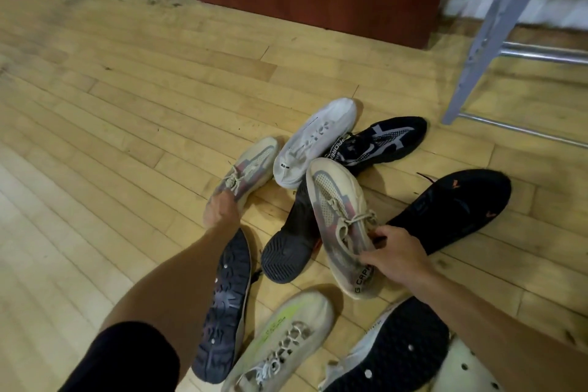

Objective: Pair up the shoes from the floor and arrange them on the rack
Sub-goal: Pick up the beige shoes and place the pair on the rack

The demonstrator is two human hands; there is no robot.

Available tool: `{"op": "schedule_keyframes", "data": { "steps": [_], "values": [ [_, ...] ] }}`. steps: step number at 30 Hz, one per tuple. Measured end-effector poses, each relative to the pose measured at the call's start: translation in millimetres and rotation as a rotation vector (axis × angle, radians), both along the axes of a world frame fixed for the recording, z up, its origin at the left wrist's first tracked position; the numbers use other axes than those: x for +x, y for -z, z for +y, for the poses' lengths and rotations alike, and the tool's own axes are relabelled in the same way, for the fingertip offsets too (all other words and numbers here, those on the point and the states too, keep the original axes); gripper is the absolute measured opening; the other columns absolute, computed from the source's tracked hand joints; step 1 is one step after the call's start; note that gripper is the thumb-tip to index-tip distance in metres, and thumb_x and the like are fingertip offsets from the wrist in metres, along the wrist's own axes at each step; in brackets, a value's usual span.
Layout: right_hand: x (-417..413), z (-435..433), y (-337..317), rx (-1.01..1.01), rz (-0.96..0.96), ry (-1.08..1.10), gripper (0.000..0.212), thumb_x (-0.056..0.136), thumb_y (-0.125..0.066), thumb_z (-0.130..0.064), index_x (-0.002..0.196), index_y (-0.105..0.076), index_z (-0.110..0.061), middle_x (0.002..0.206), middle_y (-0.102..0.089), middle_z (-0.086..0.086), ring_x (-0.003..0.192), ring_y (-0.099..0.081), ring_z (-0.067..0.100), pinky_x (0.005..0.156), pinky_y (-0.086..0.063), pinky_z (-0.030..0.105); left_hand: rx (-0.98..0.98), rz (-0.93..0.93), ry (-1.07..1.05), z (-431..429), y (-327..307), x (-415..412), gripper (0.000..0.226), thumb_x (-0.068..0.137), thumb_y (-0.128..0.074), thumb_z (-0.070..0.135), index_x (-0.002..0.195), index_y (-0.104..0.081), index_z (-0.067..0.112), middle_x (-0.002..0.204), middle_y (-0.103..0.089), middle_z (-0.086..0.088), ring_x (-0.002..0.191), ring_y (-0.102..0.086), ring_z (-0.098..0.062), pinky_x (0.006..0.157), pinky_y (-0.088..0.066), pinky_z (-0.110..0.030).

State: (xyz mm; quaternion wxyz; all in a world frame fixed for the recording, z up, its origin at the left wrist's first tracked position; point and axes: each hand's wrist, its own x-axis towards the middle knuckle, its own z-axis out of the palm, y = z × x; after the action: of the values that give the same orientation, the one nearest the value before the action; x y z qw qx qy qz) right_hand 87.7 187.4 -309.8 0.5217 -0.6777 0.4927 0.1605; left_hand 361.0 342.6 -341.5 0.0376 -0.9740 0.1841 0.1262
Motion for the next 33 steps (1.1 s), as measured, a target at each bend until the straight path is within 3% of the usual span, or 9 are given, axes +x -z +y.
{"op": "schedule_keyframes", "data": {
  "steps": [6, 9, 15, 18, 20, 24, 28, 30, 33],
  "values": [
    [-0.5, 1.8, -10.0, 0.009, -0.048, -0.006, 0.028, 0.073, -0.076, -0.028, 0.100, -0.066, -0.024, 0.089, -0.068, -0.005, 0.084, -0.064, 0.014, 0.077, -0.054, 0.032, -0.251, -0.037, 0.142, 3.4, -40.9, -21.5, 0.026, 0.094, -0.043, 0.011, 0.103, -0.066, 0.006, 0.106, -0.064, -0.018, 0.094, -0.061, -0.035, 0.073, -0.041, -0.034],
    [2.4, 8.1, -18.6, -0.013, -0.041, -0.008, 0.026, 0.075, -0.075, -0.029, 0.097, -0.065, -0.019, 0.089, -0.066, -0.002, 0.085, -0.062, 0.019, 0.078, -0.052, 0.032, -0.317, 0.008, 0.147, 7.1, -63.1, -37.6, 0.026, 0.089, -0.047, 0.013, 0.099, -0.070, 0.009, 0.101, -0.069, -0.014, 0.094, -0.062, -0.033, 0.071, -0.041, -0.031],
    [0.1, 31.0, -31.5, -0.007, -0.016, 0.026, 0.023, 0.078, -0.073, -0.032, 0.085, -0.058, -0.015, 0.080, -0.060, -0.005, 0.076, -0.057, 0.013, 0.075, -0.050, 0.031, -0.300, 0.439, 0.297, 23.3, -87.5, -109.8, 0.018, 0.088, -0.062, 0.019, 0.103, -0.071, 0.013, 0.092, -0.069, 0.004, 0.083, -0.059, -0.008, 0.065, -0.039, -0.012],
    [-13.3, 32.7, -32.4, -0.035, 0.058, -0.021, 0.025, 0.075, -0.073, -0.032, 0.087, -0.063, -0.012, 0.087, -0.065, 0.002, 0.079, -0.062, 0.019, 0.069, -0.052, 0.031, -0.426, 0.537, 0.353, 42.3, -70.7, -139.7, 0.020, 0.092, -0.059, 0.016, 0.106, -0.072, 0.014, 0.086, -0.064, 0.006, 0.077, -0.057, -0.007, 0.070, -0.044, -0.019],
    [-23.0, 30.3, -33.3, -0.050, 0.083, 0.009, 0.030, 0.072, -0.075, -0.031, 0.087, -0.064, -0.008, 0.088, -0.067, 0.007, 0.080, -0.065, 0.022, 0.066, -0.054, 0.031, -0.502, 0.454, 0.194, 55.7, -45.9, -148.6, 0.024, 0.090, -0.060, 0.019, 0.112, -0.068, 0.015, 0.090, -0.064, -0.002, 0.078, -0.058, -0.014, 0.074, -0.050, -0.030],
    [-34.3, 31.7, -33.6, -0.010, 0.112, 0.082, 0.036, 0.076, -0.077, -0.029, 0.099, -0.066, -0.003, 0.098, -0.068, 0.010, 0.085, -0.066, 0.023, 0.053, -0.055, 0.027, -0.529, 0.667, -0.387, 78.5, 3.2, -153.5, 0.074, 0.067, -0.056, 0.069, 0.117, -0.058, 0.014, 0.118, -0.058, -0.016, 0.102, -0.060, -0.031, 0.084, -0.056, -0.043],
    [-39.0, 37.3, -30.2, 0.099, 0.098, 0.050, 0.031, 0.086, -0.065, -0.030, 0.105, -0.062, -0.005, 0.107, -0.064, 0.010, 0.093, -0.065, 0.024, 0.067, -0.059, 0.030, -0.600, 0.813, -0.465, 59.4, -32.6, -173.2, 0.038, 0.091, -0.056, 0.044, 0.111, -0.057, 0.012, 0.090, -0.060, -0.005, 0.083, -0.058, -0.023, 0.073, -0.051, -0.036],
    [-44.6, 41.2, -28.6, 0.182, 0.112, 0.042, 0.034, 0.093, -0.055, -0.033, 0.113, -0.057, -0.005, 0.114, -0.061, 0.014, 0.093, -0.066, 0.029, 0.077, -0.061, 0.039, -0.566, 0.832, -0.479, 57.7, -32.7, -176.2, 0.026, 0.091, -0.059, 0.037, 0.108, -0.056, 0.018, 0.095, -0.059, -0.003, 0.092, -0.057, -0.021, 0.079, -0.049, -0.036],
    [-50.5, 38.2, -27.1, 0.228, 0.145, 0.012, 0.049, 0.095, -0.054, -0.034, 0.133, -0.049, -0.003, 0.133, -0.054, 0.018, 0.099, -0.067, 0.037, 0.074, -0.062, 0.044, -0.509, 0.913, -0.547, 51.9, -35.0, -179.0, 0.016, 0.087, -0.067, 0.019, 0.097, -0.065, 0.008, 0.103, -0.068, -0.011, 0.094, -0.065, -0.022, 0.081, -0.055, -0.034]
  ]
}}
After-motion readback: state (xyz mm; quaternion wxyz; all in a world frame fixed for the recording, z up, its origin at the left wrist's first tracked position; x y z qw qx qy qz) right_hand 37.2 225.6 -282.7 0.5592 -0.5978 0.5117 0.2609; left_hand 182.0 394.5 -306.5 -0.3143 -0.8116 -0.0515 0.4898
